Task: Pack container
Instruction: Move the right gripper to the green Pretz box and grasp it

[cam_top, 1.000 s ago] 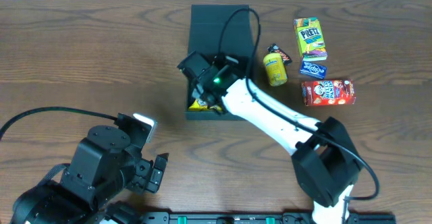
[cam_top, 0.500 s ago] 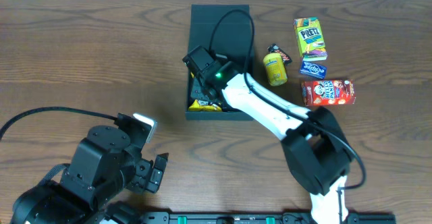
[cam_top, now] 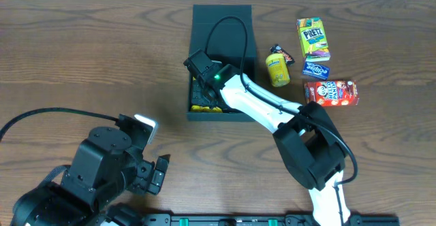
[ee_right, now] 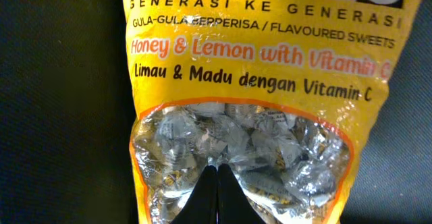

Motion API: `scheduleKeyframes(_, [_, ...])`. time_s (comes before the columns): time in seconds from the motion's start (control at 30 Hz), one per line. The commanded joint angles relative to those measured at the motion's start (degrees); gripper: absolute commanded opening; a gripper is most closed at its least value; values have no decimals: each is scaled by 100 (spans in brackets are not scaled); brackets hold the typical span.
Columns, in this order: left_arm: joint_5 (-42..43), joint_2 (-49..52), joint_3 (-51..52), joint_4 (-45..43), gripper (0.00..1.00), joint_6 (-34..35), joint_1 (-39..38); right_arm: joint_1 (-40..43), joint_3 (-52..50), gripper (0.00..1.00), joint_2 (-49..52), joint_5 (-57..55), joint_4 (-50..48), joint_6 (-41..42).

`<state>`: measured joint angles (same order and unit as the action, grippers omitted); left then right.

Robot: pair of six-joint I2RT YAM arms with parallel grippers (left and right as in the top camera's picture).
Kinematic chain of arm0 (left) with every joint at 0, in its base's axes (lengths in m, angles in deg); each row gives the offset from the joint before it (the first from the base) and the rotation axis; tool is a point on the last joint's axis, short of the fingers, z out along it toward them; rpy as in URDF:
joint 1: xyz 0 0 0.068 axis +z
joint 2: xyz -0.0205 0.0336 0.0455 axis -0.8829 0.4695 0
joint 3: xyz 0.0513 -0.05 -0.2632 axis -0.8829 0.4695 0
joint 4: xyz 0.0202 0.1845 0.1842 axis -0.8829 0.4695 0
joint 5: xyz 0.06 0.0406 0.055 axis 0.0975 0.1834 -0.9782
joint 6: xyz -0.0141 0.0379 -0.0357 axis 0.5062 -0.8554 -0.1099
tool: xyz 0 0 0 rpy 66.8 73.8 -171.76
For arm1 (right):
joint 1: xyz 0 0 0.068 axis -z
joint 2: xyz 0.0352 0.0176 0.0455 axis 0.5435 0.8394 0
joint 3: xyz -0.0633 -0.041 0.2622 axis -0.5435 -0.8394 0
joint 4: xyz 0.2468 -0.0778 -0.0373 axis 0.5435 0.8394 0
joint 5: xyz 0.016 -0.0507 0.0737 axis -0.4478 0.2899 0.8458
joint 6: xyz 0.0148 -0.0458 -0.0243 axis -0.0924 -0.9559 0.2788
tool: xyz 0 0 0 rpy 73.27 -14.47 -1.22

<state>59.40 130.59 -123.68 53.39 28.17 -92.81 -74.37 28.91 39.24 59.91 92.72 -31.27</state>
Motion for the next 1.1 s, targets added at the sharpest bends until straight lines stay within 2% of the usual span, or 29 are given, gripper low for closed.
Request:
scheduleKeyframes(0.0, [17,-2,-24,7,95,44,9,92,15,2,264,179,-15,-291])
scheduleKeyframes(0.3, [17,-2,-24,7,95,42,9,466,192,1,-39,911,-39,-846])
scheduleKeyframes(0.5, [17,-2,-24,7,95,42,9,1025,334,2,-782,1150,-55,-1097])
scheduleKeyframes(0.6, [17,-2,-24,7,95,42,9,1425,337,2,-1281,1150,-177,-1628])
scheduleKeyframes(0.73, [17,-2,-24,7,95,44,9,1969,337,12,-1696,1119,-396,-2514])
scheduleKeyframes(0.77, [17,-2,-24,7,95,42,9,2085,337,12,-1738,1051,-461,-2684])
scheduleKeyframes(0.83, [17,-2,-24,7,95,42,9,2339,337,4,-1777,739,-577,-2981])
scheduleKeyframes(0.93, [17,-2,-24,7,95,42,9,2688,334,1,-1770,-92,-608,-3047])
scheduleKeyframes(1.0, [17,-2,-24,7,95,44,9,2911,334,6,-1755,-789,-614,-3045])
scheduleKeyframes(1.03, [17,-2,-24,7,95,42,9,3040,334,15,-1740,-1165,-647,-3045])
scheduleKeyframes(1.07, [17,-2,-24,7,95,42,9,3154,330,37,-1740,-1386,-675,-3099])
